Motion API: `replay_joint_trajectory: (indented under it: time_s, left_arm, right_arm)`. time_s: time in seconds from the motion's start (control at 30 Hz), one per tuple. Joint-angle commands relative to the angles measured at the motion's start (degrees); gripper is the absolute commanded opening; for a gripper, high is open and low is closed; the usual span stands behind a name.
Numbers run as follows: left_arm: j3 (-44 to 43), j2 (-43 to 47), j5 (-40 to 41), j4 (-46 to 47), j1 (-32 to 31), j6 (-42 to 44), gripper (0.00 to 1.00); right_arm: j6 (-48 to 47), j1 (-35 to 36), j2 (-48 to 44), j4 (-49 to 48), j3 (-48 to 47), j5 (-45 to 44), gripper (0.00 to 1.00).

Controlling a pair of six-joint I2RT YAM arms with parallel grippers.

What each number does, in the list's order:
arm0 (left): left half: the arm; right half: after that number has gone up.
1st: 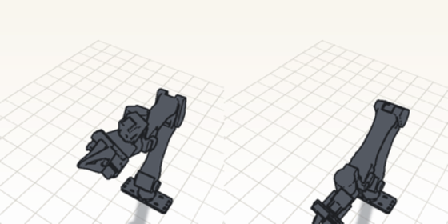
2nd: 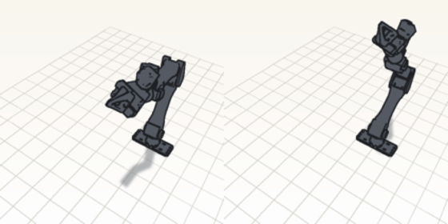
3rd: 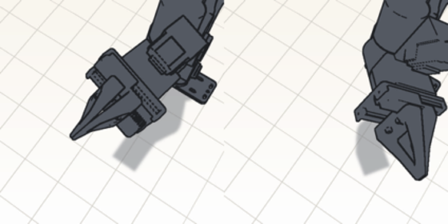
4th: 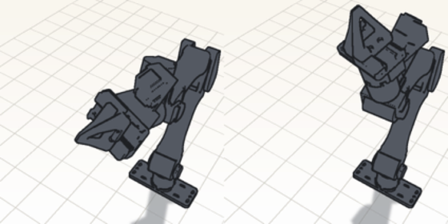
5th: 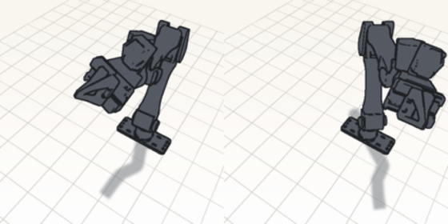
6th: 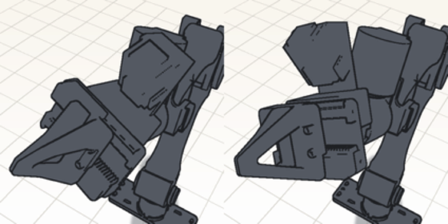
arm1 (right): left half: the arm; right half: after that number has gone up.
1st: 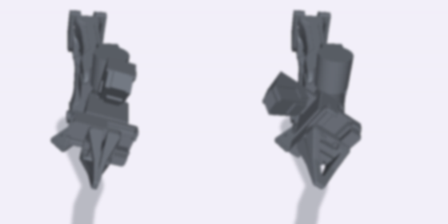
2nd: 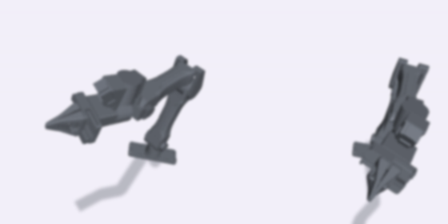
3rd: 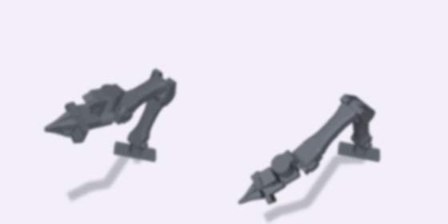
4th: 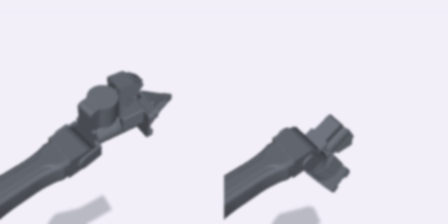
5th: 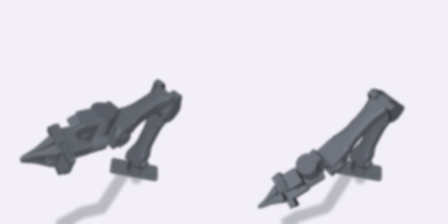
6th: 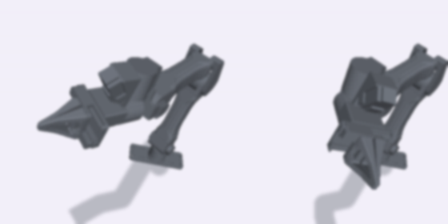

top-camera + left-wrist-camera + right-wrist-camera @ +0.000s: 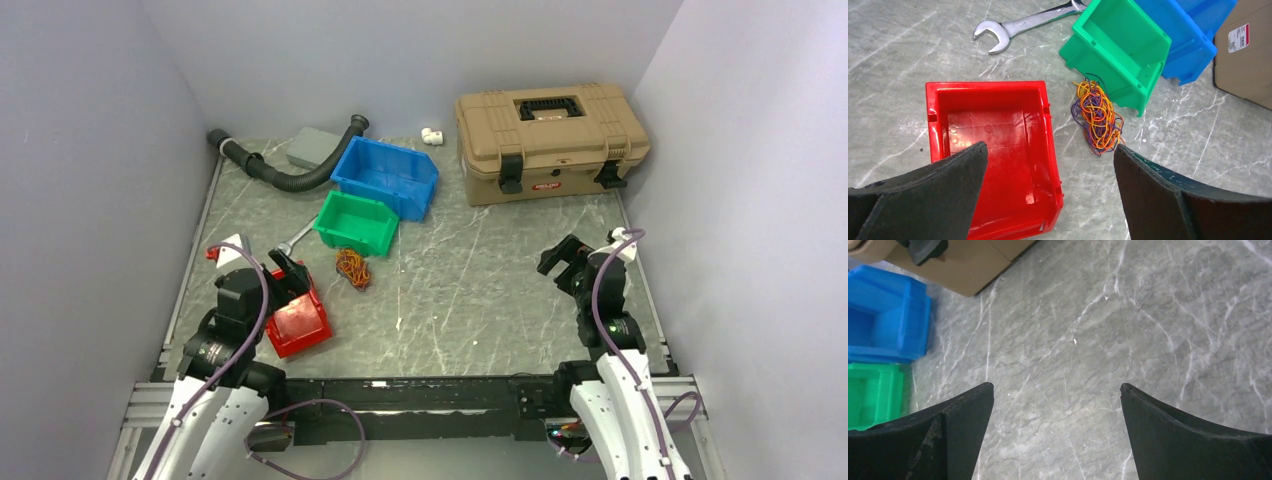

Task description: Untangle the cables

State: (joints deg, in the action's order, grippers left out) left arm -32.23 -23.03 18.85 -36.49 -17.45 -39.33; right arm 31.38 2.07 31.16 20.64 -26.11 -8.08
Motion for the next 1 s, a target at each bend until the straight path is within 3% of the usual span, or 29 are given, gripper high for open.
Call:
replay_joint_trajectory:
  time_s: [0.0,0.23,0.43,0.63,0.77,0.97]
  left_arm:
    - [-3.64,-0.08,-1.15,-1.3,-0.13,4.13,0.99]
    - [-5.61,-3.46,-3.87,-3.19,-0.13,5.89,0.99]
    - [-6.92,-5.34,-4.3,-3.43,-0.13,6.96,0.99]
    - [-7.75,-7.48,-5.78,-4.38,-0.13,7.81,0.99]
    - [-8.55,-8.66,-6.23,-4.62,-0.13,8.42,0.99]
    - [-9.52,-9.35,-5.51,-4.6,-0.13,9.43,0.99]
  right_arm:
    - [-0.72,-0.04,2.77,0.68,-2.22,0.02,1.0]
    - [-8.11,2.27,7.35,-4.51,-4.54,13.05,0.96]
    - [-6.94,24.24,20.15,-12.96,-8.48,7.0,0.94]
    - [-6.18,43.93,40.4,-25.03,-16.11,0.74,0.94]
    - [-7.06,50.11,55.14,-29.05,-25.63,0.89,0.89]
    - [-6.97,53.34,70.36,-34.02,-36.9,4.75,0.76]
